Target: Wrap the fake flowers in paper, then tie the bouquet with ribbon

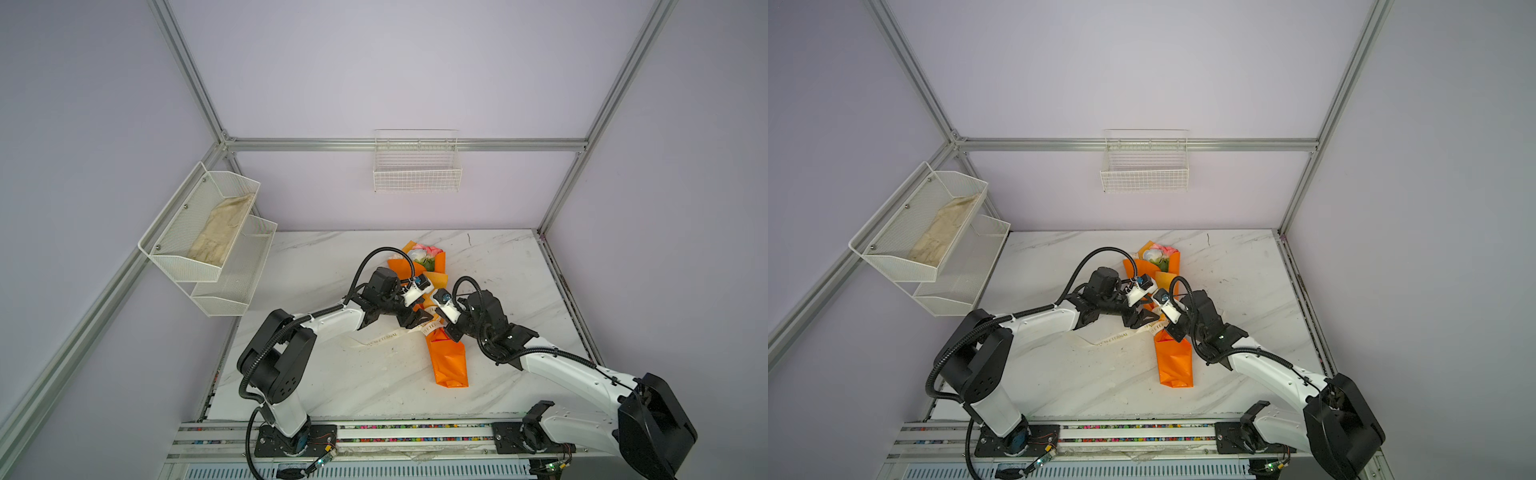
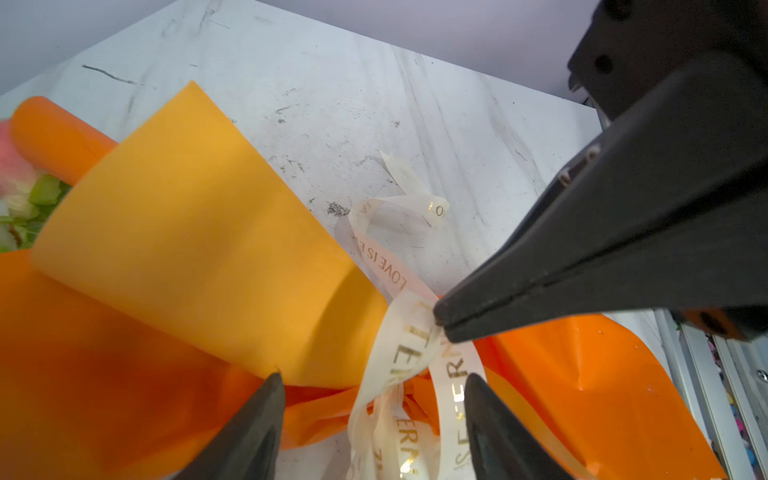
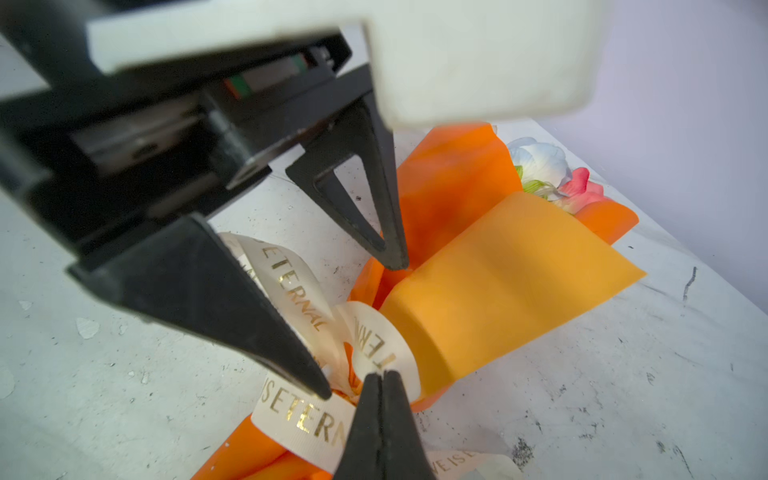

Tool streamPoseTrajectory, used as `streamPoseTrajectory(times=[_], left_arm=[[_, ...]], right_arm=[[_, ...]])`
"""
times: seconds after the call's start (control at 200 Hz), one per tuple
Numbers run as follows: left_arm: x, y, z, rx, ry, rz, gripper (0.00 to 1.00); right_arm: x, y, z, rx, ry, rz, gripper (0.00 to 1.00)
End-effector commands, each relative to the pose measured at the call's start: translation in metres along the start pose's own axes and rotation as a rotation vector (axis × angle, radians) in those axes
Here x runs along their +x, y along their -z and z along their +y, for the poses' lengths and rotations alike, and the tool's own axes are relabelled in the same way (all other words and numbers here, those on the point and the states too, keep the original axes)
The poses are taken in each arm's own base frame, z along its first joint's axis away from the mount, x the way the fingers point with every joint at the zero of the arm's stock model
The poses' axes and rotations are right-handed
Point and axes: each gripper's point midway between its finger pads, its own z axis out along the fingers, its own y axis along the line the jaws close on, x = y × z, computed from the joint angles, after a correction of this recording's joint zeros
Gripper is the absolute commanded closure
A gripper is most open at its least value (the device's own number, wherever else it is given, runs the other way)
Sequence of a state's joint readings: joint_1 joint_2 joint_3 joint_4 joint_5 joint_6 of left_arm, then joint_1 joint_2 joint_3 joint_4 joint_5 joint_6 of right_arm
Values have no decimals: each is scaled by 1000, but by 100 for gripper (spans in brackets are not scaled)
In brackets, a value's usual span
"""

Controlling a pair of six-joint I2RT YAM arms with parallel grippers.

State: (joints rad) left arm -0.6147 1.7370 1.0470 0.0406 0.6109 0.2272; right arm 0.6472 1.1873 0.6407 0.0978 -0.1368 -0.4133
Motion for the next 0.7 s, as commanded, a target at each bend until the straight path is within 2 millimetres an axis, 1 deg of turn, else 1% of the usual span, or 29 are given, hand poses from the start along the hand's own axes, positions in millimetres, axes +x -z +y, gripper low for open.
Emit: streamPoseTrajectory(times=[0.0, 0.085, 0.125, 0.195, 0.245, 0.275, 0.305, 0.355, 0.395, 0.44, 0.495, 0.53, 0.575, 0.61, 0.695], left_arm=[[-47, 3, 1, 55, -100, -101, 36], [-48, 1, -1, 87, -105, -96, 39], [-49, 0, -2, 97, -104, -100, 43], [-51, -1, -1, 106, -102, -102, 54], [-52, 0, -1, 106, -102, -103, 65], [-51, -1, -3, 114, -101, -104, 70], [-49, 0, -3, 118, -100, -104, 74], [-49, 0, -5, 123, -100, -104, 86], [-49, 2, -6, 123, -99, -106, 93], [-49, 4, -6, 119, -99, -109, 95], [-51, 6, -8, 117, -97, -121, 99], [-52, 8, -9, 116, -93, -129, 100], [-54, 10, -10, 117, -81, -137, 100], [-55, 11, -12, 119, -73, -141, 100], [-55, 14, -15, 124, -54, -143, 100]], right_arm=[[-12, 5, 0, 2, 26, -54, 100], [-12, 4, 0, 3, 24, -49, 100], [-13, 5, 0, 3, 21, -52, 100], [-12, 4, -1, 7, 16, -47, 99], [-11, 4, -2, 14, 8, -42, 99], [-11, 4, -3, 15, 0, -39, 99], [-12, 5, -3, 17, -10, -39, 98], [-14, 6, -5, 21, -35, -44, 97], [-17, 7, -5, 21, -59, -48, 97], [-18, 9, -6, 22, -90, -45, 95], [-21, 12, -8, 30, -142, -40, 90], [-25, 14, -9, 29, -196, -42, 86], [-32, 18, -9, 16, -292, -47, 79], [-33, 21, -13, 34, -382, -40, 72], [-32, 30, -15, 47, -603, -6, 65]])
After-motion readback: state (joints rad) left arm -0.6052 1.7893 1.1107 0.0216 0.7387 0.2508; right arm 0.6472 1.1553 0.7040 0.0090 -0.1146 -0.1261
